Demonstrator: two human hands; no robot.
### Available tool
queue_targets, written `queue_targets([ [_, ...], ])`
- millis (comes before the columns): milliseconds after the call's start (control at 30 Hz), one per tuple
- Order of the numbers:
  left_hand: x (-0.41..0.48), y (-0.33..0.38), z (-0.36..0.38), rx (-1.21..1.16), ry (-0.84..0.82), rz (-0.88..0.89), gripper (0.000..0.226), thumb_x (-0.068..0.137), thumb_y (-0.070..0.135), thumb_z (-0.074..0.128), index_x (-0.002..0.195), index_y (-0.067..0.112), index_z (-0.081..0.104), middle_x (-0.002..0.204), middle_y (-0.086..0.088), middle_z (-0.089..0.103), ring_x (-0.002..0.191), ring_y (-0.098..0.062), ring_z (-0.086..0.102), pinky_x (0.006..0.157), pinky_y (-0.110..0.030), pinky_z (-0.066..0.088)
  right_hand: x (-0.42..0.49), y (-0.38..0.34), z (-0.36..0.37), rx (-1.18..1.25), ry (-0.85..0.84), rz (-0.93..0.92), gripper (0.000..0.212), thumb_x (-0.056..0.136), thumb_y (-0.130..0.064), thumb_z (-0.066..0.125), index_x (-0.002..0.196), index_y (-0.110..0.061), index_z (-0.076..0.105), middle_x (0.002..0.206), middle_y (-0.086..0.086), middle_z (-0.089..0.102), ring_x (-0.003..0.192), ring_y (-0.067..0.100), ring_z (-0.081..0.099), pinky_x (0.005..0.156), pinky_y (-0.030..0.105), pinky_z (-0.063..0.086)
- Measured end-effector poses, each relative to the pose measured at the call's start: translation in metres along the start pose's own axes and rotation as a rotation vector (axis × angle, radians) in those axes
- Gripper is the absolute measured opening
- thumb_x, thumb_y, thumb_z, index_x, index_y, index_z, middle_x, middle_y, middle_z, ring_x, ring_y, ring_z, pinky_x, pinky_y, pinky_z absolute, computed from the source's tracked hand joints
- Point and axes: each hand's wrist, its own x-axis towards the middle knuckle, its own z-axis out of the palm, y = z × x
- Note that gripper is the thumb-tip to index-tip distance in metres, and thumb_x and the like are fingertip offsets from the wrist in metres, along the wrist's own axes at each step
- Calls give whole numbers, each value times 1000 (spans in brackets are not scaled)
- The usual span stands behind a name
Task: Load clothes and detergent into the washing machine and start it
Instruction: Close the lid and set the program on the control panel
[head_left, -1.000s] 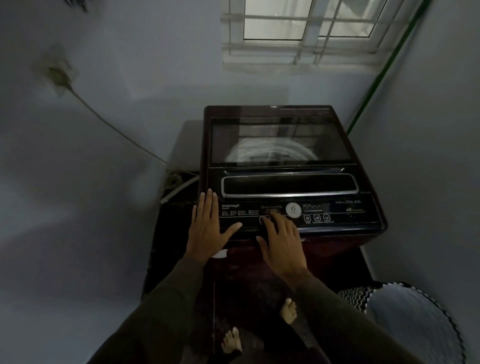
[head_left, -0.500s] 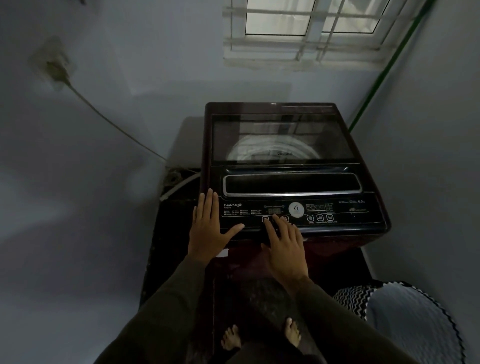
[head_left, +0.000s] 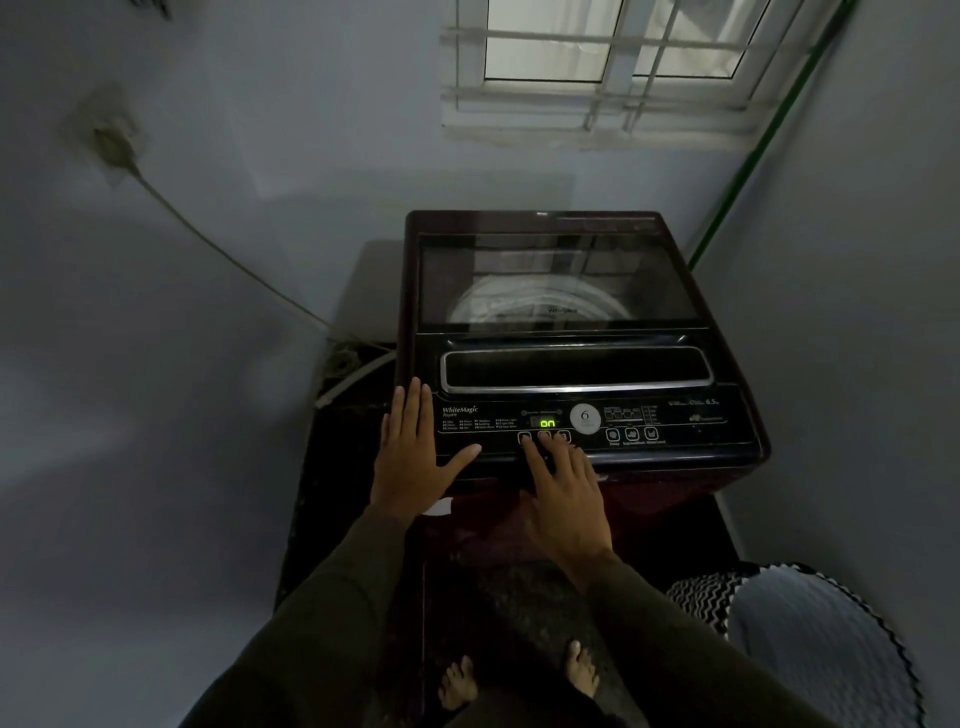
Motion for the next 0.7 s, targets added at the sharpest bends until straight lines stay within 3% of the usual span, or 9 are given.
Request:
queue_targets([
  [100,0,0,1,1,1,4,112,81,87,25,158,9,0,166,-5,-8,152,-20,-14,122,-49,7,-3,1,1,0,-14,-9,81,79,-25,71,150,-13,33,150,12,39,142,30,32,117,49,26],
  [300,0,-1,1,4,-6,6,112,81,88,24,158,8,1,166,-6,-8,152,-21,-14,121,-51,9,-7,0,1,19,-16,-12,83,79,-21,70,151,-13,29,150,12,38,143,29,31,114,51,33],
  [533,0,-1,1,11,-12,5,112,81,88,23,158,9,0,166,-5,-9,152,-20,-15,122,-51,9,-11,2,6,1,-54,-12,87,81,-24,64,155,-15,19,157,12,27,147,28,21,118,51,27],
  [700,1,-2,2,2,-14,-1,112,81,88,23,158,10,0,166,-4,-9,152,-19,-16,122,-50,8,-10,2,5,-43,-55,-15,86,80,-26,63,154,-15,22,156,11,31,146,28,27,117,48,28],
])
